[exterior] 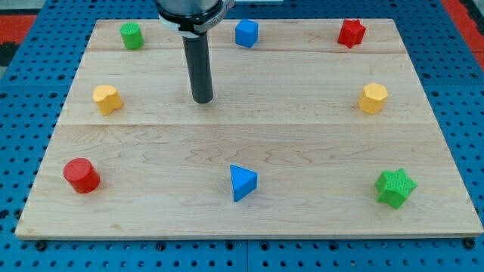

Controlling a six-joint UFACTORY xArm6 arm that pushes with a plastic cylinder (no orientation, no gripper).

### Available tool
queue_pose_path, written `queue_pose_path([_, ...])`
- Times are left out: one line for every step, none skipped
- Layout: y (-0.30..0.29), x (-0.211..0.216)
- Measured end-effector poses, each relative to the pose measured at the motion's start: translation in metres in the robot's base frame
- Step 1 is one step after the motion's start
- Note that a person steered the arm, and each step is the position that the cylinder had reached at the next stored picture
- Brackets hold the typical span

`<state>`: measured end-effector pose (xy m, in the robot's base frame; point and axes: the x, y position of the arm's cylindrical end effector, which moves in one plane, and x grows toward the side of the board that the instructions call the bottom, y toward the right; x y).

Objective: Move your arm to the bottom center

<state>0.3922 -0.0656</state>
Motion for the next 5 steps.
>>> queue_pose_path([-0.001,0.034])
queue_pose_path([-0.003,0.07])
queue_pose_path([-0.003,0.071])
queue_pose_path([-0.003,0.071])
queue_pose_path([-0.003,0.068])
